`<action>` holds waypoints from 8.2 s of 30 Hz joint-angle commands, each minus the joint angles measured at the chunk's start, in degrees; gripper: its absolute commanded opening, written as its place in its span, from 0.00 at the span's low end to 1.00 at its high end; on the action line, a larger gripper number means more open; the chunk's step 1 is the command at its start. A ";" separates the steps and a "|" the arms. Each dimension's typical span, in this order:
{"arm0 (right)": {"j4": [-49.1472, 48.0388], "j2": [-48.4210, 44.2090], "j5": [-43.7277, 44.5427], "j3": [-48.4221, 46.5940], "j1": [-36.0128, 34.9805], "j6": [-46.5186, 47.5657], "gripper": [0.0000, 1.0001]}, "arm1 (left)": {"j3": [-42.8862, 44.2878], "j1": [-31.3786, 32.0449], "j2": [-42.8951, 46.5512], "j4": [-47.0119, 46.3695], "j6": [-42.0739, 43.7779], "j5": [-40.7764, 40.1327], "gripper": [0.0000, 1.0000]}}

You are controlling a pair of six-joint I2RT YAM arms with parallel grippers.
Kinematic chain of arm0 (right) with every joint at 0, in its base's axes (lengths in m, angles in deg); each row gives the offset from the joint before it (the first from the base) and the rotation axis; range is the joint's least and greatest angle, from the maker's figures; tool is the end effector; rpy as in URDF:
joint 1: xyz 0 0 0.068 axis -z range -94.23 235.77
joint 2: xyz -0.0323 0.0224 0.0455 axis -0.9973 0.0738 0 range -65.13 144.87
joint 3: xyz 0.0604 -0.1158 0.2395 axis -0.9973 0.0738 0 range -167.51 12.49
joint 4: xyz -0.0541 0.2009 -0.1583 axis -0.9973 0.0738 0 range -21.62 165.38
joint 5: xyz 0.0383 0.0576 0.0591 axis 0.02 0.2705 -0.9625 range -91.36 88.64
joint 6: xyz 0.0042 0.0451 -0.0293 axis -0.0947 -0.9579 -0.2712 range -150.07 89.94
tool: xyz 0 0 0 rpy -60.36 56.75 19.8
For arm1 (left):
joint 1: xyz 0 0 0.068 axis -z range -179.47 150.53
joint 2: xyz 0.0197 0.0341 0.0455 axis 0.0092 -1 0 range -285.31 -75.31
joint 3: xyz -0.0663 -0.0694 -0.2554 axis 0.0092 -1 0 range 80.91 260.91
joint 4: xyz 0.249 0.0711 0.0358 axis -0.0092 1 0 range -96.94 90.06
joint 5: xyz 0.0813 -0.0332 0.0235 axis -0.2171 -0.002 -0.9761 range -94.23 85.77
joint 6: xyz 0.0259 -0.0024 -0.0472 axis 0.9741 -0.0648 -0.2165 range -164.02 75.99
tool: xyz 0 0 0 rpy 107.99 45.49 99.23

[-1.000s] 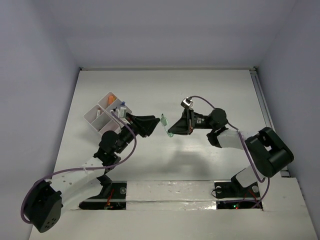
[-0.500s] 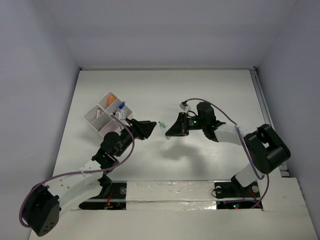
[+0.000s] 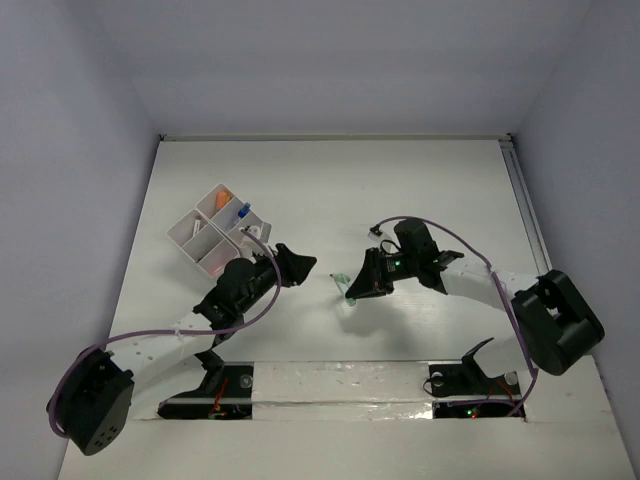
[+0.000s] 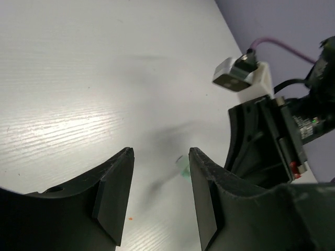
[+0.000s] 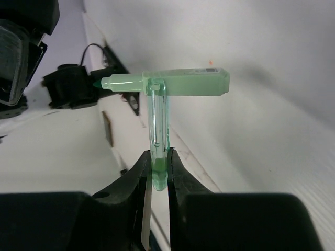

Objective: Sort the stationery into containers
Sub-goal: Place the pen at the center of the board, then pick up the pen from the center of the board.

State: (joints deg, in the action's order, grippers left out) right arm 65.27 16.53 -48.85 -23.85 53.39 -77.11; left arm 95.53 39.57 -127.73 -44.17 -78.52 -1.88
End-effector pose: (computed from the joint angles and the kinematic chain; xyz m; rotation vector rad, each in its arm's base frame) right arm 0.2134 0.1663 0.1768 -0.1672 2.5913 1.5839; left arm 0.1535 -0.1264 0.2190 0.1005 1.6756 -1.0224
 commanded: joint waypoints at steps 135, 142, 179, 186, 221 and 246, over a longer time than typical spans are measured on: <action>16.90 20.11 12.76 -14.11 -6.03 29.46 0.30 | -4.24 -8.11 6.10 4.10 -0.04 4.15 0.56; 24.20 15.89 20.14 -20.08 -6.03 32.28 0.61 | -5.29 -8.11 5.93 4.10 -0.22 4.42 0.56; 26.14 23.71 44.40 -28.44 -20.35 46.34 0.33 | -5.38 -8.11 5.05 9.64 -7.07 7.05 0.57; 26.49 19.42 43.19 -27.74 -20.35 49.07 0.19 | -5.47 -8.11 5.40 9.55 -8.39 9.07 0.57; 25.09 9.91 32.98 -31.16 -23.69 52.50 0.15 | -5.03 -14.61 -12.17 -13.39 -18.85 32.01 0.39; 20.69 6.75 39.49 -27.91 -23.69 52.14 0.15 | -4.77 -14.61 -13.06 -15.24 -20.08 34.57 0.00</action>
State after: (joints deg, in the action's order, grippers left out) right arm 89.70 25.47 -10.79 -52.17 30.17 -25.33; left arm 90.28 25.17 -142.47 -58.01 -99.08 32.11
